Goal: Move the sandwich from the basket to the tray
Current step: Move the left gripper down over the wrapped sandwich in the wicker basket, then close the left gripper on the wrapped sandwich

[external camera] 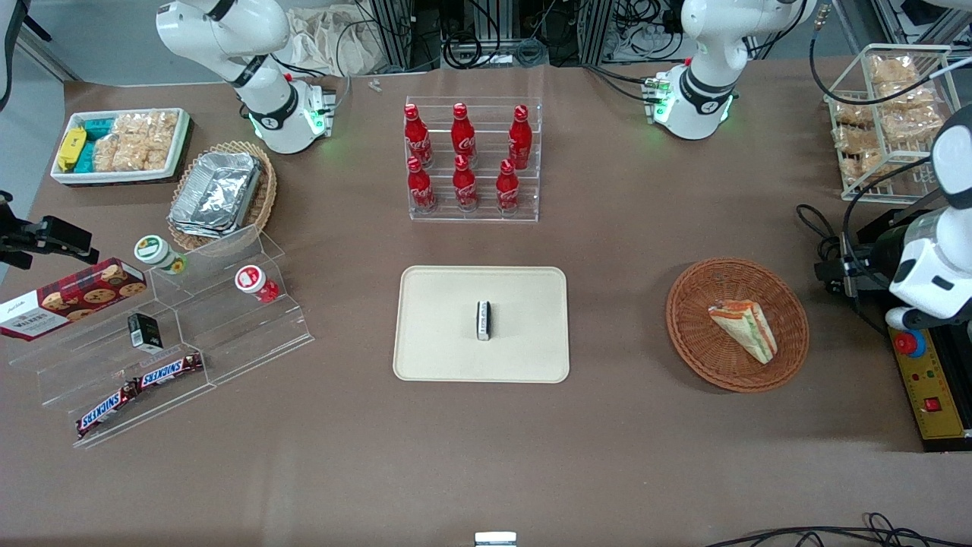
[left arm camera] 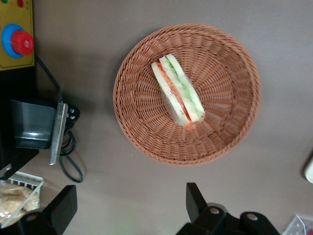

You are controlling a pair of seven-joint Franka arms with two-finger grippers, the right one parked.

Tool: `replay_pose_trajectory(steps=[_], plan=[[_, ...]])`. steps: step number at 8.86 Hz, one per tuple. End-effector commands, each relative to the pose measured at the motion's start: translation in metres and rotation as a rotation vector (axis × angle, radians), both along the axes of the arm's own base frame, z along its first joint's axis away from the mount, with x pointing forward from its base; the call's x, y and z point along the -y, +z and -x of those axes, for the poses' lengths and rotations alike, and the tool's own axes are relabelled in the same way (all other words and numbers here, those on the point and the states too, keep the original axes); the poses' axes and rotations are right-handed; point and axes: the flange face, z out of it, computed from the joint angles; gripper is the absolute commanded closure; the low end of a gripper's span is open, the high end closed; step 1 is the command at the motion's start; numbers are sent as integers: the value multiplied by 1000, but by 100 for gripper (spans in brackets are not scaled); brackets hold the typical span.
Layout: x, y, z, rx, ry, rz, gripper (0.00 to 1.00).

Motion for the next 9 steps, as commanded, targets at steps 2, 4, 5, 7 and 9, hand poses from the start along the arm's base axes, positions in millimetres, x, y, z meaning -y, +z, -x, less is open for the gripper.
replay_pose_trajectory(steps=[2,4,5,7,9], plan=[[14,-91,6,66,174,-34,1],[18,-139,-12,134,400,-44,1],[20,-157,-14,125,449,-49,1],[32,-181,-20,156,540,-48,1],[45,-211,-9,129,522,-51,2]])
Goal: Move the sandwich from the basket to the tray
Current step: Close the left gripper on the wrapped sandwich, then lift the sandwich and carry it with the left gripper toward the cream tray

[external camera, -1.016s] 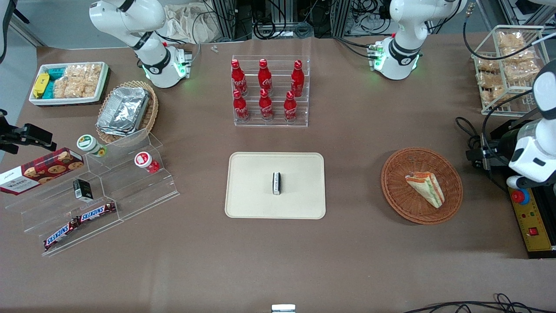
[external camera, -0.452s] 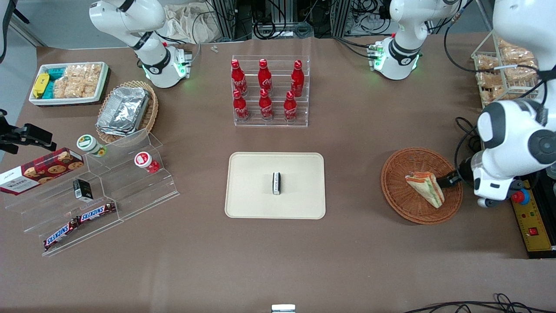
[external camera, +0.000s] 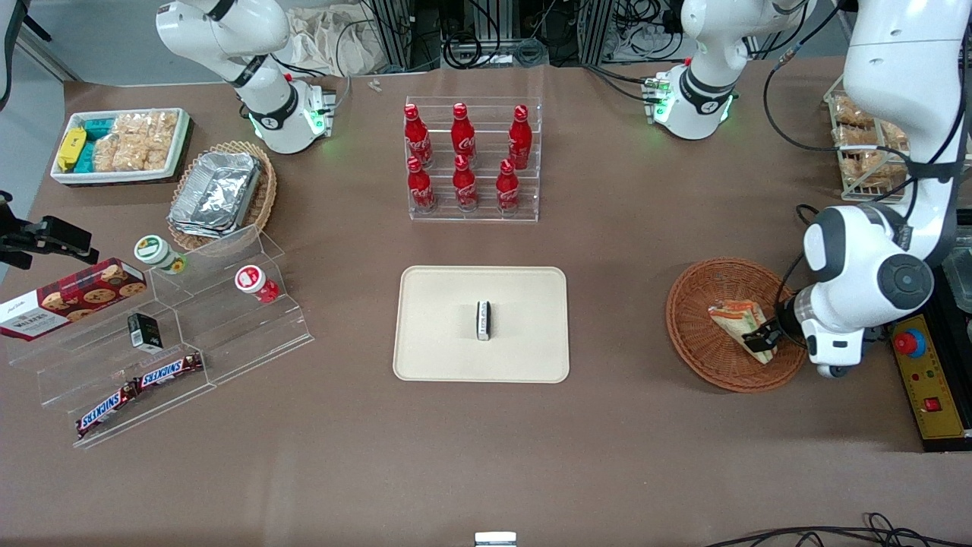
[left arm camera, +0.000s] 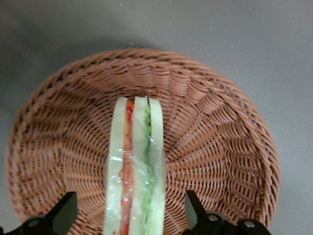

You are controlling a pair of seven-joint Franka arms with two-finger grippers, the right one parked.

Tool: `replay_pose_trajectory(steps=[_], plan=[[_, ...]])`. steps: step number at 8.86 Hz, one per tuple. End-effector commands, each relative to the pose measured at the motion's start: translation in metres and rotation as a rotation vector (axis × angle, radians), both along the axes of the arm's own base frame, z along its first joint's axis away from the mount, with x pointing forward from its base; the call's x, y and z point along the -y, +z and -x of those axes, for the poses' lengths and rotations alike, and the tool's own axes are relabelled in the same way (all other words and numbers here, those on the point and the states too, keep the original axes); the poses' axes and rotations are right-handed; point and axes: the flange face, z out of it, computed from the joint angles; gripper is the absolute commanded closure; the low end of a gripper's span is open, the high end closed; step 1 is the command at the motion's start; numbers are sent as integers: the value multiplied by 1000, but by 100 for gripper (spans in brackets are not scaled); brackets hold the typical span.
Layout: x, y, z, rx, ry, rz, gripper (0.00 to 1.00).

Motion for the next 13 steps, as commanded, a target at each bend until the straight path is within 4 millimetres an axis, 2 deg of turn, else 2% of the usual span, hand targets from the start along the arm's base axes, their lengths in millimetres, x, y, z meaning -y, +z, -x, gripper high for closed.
replay_pose_trajectory(steps=[1,2,3,5,7,9,10,12,13], plan=[[9,-28,15,-21,-12,-22,4],[8,-36,22,-41,-36,-42,6],[6,-37,23,-46,-34,-44,18],[2,-33,23,-58,-28,-46,51],[3,-12,20,-90,-30,-54,82],[26,49,9,-127,-75,-58,84],[35,86,1,-155,-90,-59,84],[57,183,-9,-167,-146,-34,84],[80,220,-10,-159,-184,-1,83]])
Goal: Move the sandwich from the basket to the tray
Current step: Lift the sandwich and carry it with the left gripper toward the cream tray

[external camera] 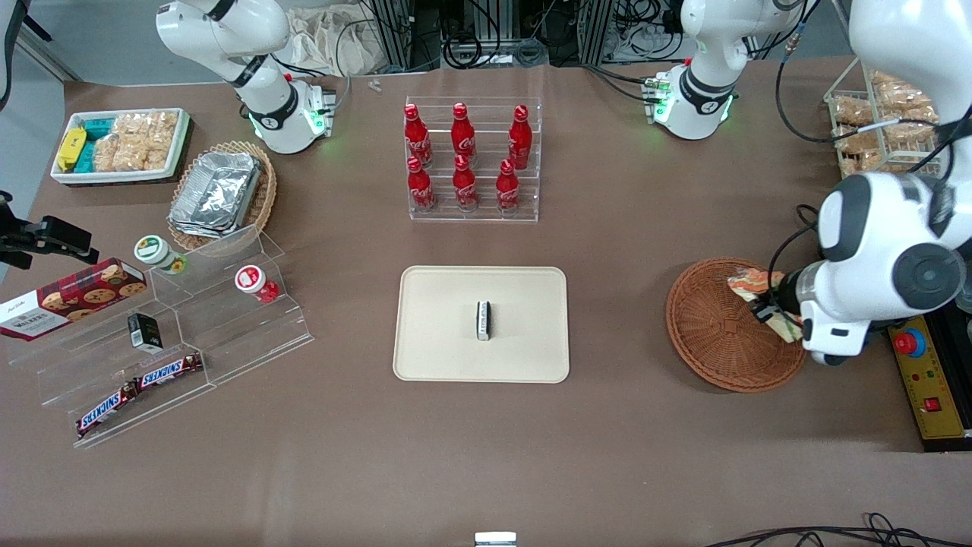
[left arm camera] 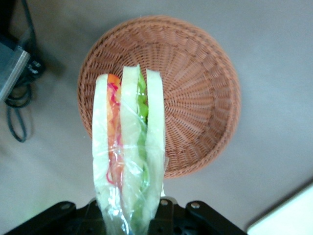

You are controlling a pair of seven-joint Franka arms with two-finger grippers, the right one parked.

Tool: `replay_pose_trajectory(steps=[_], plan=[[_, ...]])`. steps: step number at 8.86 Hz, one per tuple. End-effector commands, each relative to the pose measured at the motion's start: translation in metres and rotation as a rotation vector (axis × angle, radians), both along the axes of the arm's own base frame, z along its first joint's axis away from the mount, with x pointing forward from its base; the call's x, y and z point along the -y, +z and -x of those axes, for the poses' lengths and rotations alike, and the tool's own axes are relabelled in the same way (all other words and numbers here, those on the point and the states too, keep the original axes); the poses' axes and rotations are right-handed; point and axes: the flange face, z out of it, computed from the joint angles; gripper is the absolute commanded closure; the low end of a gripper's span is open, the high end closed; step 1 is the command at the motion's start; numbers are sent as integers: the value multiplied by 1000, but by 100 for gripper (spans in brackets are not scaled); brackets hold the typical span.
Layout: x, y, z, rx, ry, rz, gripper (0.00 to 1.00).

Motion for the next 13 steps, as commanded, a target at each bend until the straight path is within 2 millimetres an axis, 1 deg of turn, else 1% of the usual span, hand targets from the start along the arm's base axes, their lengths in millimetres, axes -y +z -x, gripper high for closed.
replay_pose_trajectory(steps=[1,2,3,4,5,6,7,8,9,10,11,13], plan=[[54,51,0,9,-99,53,83],[91,56,7,14,-159,67,83],[121,55,15,10,-230,87,83],[170,35,24,-8,-327,80,82],[228,5,35,-3,-440,39,82],[267,-21,38,28,-496,65,78],[300,-54,38,67,-547,87,78],[328,-82,40,121,-597,93,78],[347,-111,42,141,-623,126,78],[363,-135,44,165,-649,156,78],[369,-160,44,175,-674,150,78],[372,-207,42,193,-713,144,77]])
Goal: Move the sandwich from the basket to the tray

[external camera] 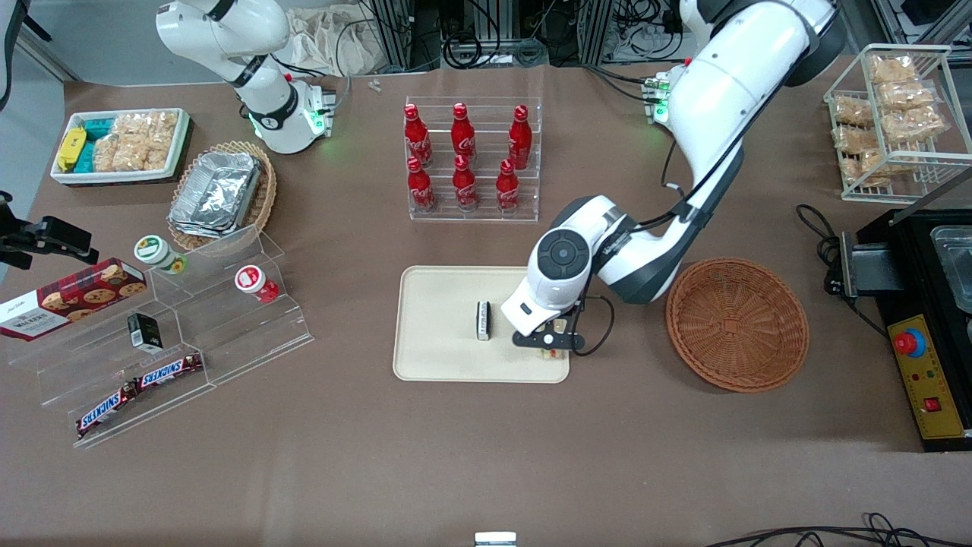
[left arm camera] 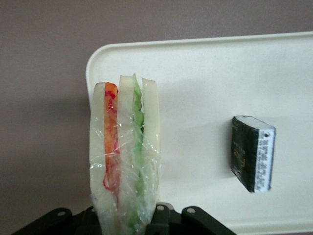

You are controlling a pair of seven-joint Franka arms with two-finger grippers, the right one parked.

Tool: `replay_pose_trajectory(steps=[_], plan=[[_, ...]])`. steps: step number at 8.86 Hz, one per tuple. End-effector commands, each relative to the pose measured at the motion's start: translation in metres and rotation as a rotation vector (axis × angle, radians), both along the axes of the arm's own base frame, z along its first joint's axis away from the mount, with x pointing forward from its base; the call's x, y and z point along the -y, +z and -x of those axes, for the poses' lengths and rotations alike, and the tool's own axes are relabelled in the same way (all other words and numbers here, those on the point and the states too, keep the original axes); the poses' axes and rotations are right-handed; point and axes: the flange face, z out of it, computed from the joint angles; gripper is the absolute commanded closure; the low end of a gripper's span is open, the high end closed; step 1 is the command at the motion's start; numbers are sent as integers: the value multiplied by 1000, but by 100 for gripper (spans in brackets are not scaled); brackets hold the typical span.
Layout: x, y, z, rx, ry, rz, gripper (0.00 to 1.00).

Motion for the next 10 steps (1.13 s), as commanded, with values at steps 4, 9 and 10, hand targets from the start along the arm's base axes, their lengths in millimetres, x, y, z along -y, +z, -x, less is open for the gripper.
replay_pose_trajectory(steps=[4,9,10], plan=[[5,-44,2,-9,-26,-17,7],[-15,34,-9,-1,16,-62,0],[-31,69,-22,25,53,-32,0]])
